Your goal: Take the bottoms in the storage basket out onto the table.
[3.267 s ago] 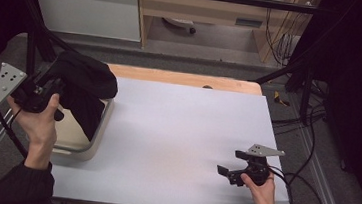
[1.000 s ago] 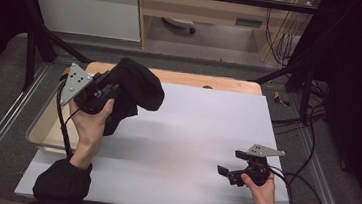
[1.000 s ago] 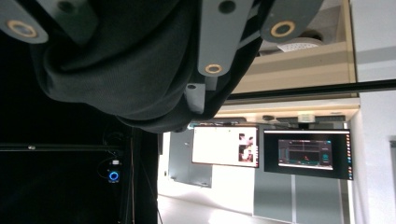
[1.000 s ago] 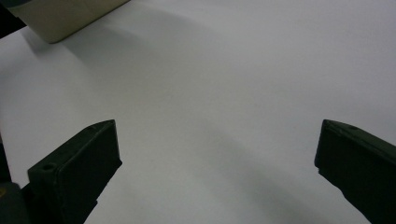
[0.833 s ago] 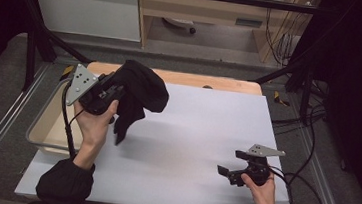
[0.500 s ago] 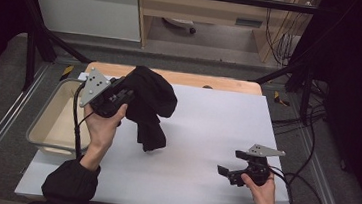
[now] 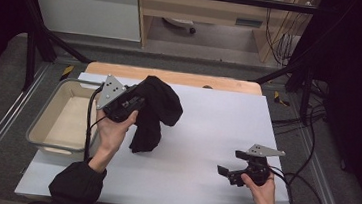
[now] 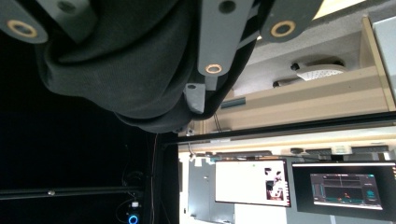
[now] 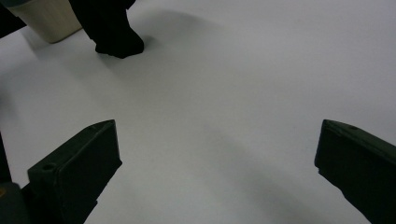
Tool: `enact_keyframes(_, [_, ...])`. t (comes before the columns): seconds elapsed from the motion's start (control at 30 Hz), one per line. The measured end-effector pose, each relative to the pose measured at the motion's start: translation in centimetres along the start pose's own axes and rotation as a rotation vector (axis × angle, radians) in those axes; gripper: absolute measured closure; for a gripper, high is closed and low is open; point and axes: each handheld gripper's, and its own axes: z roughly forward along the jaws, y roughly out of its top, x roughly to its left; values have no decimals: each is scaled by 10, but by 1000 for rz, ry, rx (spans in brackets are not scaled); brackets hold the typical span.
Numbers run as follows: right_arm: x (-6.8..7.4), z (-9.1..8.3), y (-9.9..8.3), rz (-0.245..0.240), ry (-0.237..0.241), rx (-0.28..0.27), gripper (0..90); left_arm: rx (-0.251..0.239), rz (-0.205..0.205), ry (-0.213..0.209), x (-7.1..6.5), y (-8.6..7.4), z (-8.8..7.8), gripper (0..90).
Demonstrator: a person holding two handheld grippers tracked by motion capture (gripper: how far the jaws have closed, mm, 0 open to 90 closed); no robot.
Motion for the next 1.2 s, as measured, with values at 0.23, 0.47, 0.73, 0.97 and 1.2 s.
enact_keyframes(0.23, [0,0,0,-2,1,0,6,31,-3,-22,-7,-9,8,800])
enact_keyframes(0.47, [0,0,0,-3,1,1,6,73,10,-44,-12,-17,14,799])
enact_keyframes(0.73, [0,1,0,-3,1,1,5,122,7,-70,-19,-30,22,799])
enact_keyframes(0.97, [0,1,0,-3,1,1,5,155,13,-85,-23,-39,28,799])
enact_keyframes(1.2, [0,1,0,-2,1,4,6,190,16,-94,-24,-49,31,798])
